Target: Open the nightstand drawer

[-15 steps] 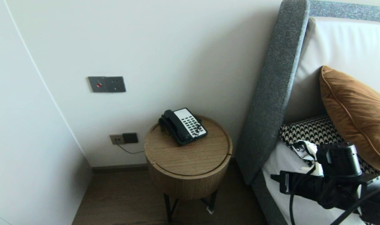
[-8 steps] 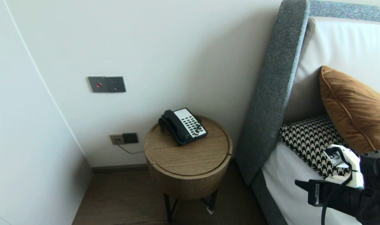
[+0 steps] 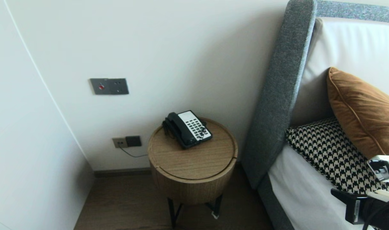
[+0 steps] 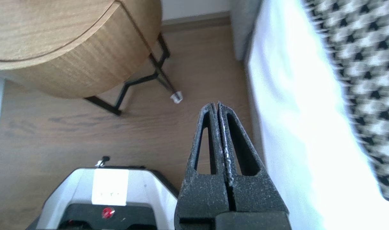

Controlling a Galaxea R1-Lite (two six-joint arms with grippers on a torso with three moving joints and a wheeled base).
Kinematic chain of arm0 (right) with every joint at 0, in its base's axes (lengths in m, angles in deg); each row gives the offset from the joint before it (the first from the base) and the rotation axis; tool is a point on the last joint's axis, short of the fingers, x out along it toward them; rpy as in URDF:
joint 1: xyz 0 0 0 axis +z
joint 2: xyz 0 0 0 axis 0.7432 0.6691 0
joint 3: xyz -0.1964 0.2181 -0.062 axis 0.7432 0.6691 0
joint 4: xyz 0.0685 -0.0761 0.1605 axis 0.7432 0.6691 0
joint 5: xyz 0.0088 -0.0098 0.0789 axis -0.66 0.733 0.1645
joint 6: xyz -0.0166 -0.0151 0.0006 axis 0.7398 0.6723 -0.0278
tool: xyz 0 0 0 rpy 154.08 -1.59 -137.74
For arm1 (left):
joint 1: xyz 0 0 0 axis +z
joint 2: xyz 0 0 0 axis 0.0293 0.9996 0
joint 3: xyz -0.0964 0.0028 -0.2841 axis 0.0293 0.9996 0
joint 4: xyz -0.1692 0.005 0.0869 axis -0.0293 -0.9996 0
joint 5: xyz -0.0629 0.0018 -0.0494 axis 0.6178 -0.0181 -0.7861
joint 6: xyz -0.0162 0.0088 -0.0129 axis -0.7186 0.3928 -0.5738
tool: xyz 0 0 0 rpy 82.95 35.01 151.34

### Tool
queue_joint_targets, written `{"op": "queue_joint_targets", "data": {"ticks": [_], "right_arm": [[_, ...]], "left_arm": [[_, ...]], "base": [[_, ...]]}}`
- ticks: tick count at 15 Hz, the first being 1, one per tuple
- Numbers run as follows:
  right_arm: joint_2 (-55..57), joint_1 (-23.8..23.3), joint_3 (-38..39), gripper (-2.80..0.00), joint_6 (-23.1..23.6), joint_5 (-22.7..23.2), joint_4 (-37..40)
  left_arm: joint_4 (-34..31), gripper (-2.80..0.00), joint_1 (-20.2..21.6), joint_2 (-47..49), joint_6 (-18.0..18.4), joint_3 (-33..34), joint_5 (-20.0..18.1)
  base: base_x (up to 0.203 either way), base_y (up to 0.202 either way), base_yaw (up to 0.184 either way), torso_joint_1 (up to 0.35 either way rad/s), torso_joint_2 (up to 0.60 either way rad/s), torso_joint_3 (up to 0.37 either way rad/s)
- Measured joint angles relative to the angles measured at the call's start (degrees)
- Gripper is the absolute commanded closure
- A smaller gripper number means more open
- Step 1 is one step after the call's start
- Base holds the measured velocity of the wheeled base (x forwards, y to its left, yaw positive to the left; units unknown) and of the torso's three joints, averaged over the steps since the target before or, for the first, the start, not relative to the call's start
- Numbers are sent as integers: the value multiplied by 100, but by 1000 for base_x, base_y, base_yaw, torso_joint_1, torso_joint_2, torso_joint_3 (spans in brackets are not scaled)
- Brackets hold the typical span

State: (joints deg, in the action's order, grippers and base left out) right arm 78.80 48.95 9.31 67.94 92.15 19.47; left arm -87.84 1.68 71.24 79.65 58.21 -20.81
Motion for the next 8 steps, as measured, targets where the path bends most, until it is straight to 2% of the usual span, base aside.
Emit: {"op": "queue_joint_targets", "data": {"ticks": [5,8], "right_arm": [[-1273,-232,-410,0,157,-72,1576],[-1993,-263,-445,0,309,-149,2051]], "left_arm": [[0,0,0,0,1,0,2],[0,0,0,0,2,0,0]], "base": [[0,0,0,0,0,0],[0,0,0,0,0,0]]}}
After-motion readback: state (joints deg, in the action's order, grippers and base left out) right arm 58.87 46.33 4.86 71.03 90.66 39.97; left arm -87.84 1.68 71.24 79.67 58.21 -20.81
